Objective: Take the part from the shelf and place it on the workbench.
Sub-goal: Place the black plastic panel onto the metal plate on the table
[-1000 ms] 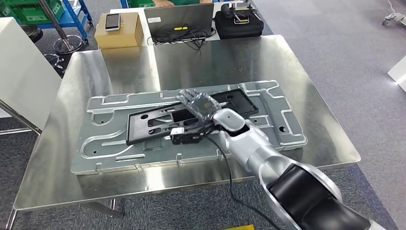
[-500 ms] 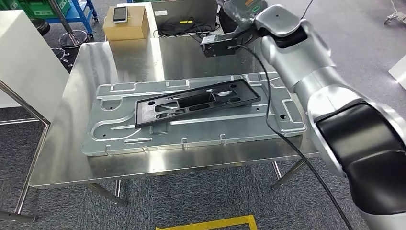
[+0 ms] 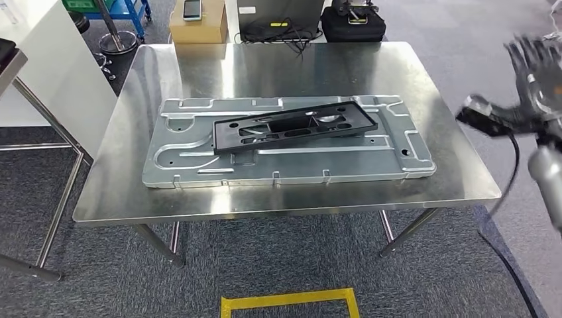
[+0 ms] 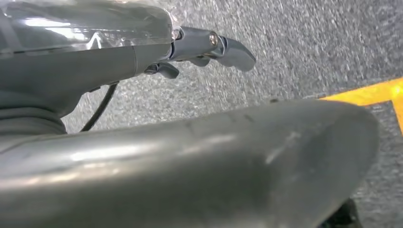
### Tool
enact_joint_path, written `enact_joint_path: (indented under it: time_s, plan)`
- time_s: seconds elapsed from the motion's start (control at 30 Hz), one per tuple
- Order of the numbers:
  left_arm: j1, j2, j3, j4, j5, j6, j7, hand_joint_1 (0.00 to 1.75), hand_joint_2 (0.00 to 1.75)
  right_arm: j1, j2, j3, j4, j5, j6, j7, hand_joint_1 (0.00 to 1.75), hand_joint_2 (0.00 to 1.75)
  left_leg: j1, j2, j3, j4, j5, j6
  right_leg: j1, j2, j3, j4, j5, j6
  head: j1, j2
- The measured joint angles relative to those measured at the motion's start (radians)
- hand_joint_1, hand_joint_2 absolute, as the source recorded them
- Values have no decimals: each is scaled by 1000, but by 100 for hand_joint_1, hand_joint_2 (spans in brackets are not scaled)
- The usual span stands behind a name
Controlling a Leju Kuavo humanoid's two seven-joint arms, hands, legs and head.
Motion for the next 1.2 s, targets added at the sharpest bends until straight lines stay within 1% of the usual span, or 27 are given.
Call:
enact_joint_path:
  time_s: [0.07,0.1,0.13,0.2,0.23,0.3,0.4,0.43,0.53,0.57,0.6,0.63,0.67,0.7,0.77,0.8,0.83,0.87,0.9,0.93,0.97,1.0,1.03,1.07,1.13,1.17,1.2]
  plan:
    - [2,1,2,0,-6,1,10,0,0,185,22,-184,-17,0,-35,-40,0,0,-2,11,-3,5,-9,-11,-5,-7,-4,-13,17,-8,0,0]
    - [2,1,3,0,-11,2,16,0,0,270,45,-272,-18,-12,-49,-70,0,0,-3,20,-11,26,-36,-15,-9,-11,-9,-18,26,-13,0,0]
    - [2,1,3,0,-15,3,22,0,0,347,75,-360,-11,-33,-61,-108,0,0,-3,30,-22,65,-80,-19,-14,-15,-17,-23,36,-18,0,0]
    - [2,3,4,0,-23,6,30,0,0,459,147,-527,27,-87,-83,-197,0,0,0,40,-52,185,-178,-29,-16,-20,-41,-21,53,-21,0,0]
    - [2,4,4,0,-26,7,32,0,0,490,177,-587,48,-111,-89,-231,0,0,1,42,-63,235,-207,-33,-17,-20,-51,-19,60,-20,0,0]
    - [2,5,4,0,-28,8,34,0,0,517,206,-645,73,-136,-95,-263,0,0,3,43,-71,284,-226,-37,-18,-20,-62,-17,68,-19,0,0]
    - [2,6,4,0,-31,8,35,0,0,528,220,-674,89,-151,-95,-279,0,0,3,44,-67,295,-218,-38,-18,-20,-68,-16,71,-18,0,0]
    - [1,7,3,0,-35,9,38,0,0,546,252,-740,140,-178,-97,-305,0,0,3,44,-35,268,-189,-38,-18,-20,-81,-13,78,-17,0,0]
    - [-8,12,-8,0,-60,10,47,0,0,605,429,-1030,416,-255,-96,-339,0,0,-2,43,164,11,-139,-25,-20,-12,-125,-3,117,-4,0,0]
    - [-11,13,-11,0,-65,10,48,0,0,612,479,-1085,486,-260,-83,-313,0,0,-6,42,198,-47,-146,-19,-22,-7,-130,-7,131,1,0,0]
    - [-13,14,-12,0,-65,9,46,0,0,616,517,-1114,530,-261,-60,-280,0,0,-5,44,193,-58,-134,-14,-23,-3,-131,-16,145,6,0,0]
    - [-15,15,-12,0,-64,8,44,0,0,620,559,-1138,572,-262,-35,-247,0,0,-4,48,191,-70,-118,-7,-24,3,-134,-21,146,10,0,0]
    - [-17,17,-12,0,-63,9,41,0,0,623,597,-1159,606,-265,-8,-213,0,0,-2,52,187,-83,-102,0,-24,7,-141,-11,126,12,0,0]
    - [-18,19,-12,0,-62,10,38,0,0,625,636,-1178,639,-269,21,-172,0,0,0,57,180,-94,-85,6,-25,11,-153,21,85,13,0,0]
    - [-17,21,-12,0,-62,14,34,0,0,625,699,-1210,692,-278,68,-87,0,0,-1,62,154,-97,-60,9,-31,15,-184,144,-26,16,1,0]
    - [-15,22,-12,0,-62,16,31,0,0,624,728,-1222,712,-277,91,-40,0,0,0,64,137,-93,-51,6,-34,16,-196,211,-60,20,2,0]
    - [-13,23,-12,0,-62,19,29,0,0,624,751,-1230,729,-272,109,1,0,0,1,66,119,-86,-43,2,-38,17,-196,256,-69,25,3,0]
    - [-11,24,-12,0,-62,22,28,0,0,624,770,-1234,742,-264,125,33,0,0,5,67,101,-76,-38,-3,-43,17,-179,268,-56,31,3,0]
    - [-9,24,-12,0,-62,24,28,0,0,623,790,-1235,754,-255,138,61,0,0,10,68,83,-63,-35,-10,-50,17,-145,244,-30,39,5,0]
    - [-9,25,-12,0,-62,26,27,0,0,622,804,-1236,764,-250,145,76,0,0,14,68,65,-46,-34,-17,-58,17,-99,187,-11,48,6,0]
    - [-9,26,-12,-1,-62,27,27,0,0,619,817,-1236,773,-248,153,83,0,0,17,68,48,-28,-35,-25,-60,19,-52,123,-7,56,6,0]
    - [-9,27,-12,-1,-62,28,27,0,0,616,830,-1237,781,-247,166,87,0,0,18,67,33,-11,-34,-34,-61,21,-20,73,-16,56,7,0]
    - [-9,28,-12,-1,-61,30,27,0,0,614,841,-1238,787,-248,187,89,0,0,17,66,23,2,-32,-43,-58,24,-4,43,-31,53,7,0]
    - [-8,29,-12,-1,-61,32,27,0,0,613,852,-1240,792,-251,211,91,0,0,17,66,16,8,-27,-51,-52,27,-2,37,-40,45,7,0]
    - [-4,30,-12,-1,-67,33,32,0,0,610,872,-1248,800,-258,248,106,0,0,20,66,7,14,-24,-65,-51,25,-17,44,-34,24,7,0]
    - [-4,30,-13,-1,-72,32,37,0,0,607,882,-1252,803,-260,257,120,0,0,22,65,0,27,-41,-70,-49,22,-26,46,-26,12,7,0]
    - [-3,31,-15,-1,-78,30,43,0,0,604,889,-1255,806,-261,262,135,0,0,24,65,-11,56,-76,-73,-49,19,-36,47,-18,-1,7,0]
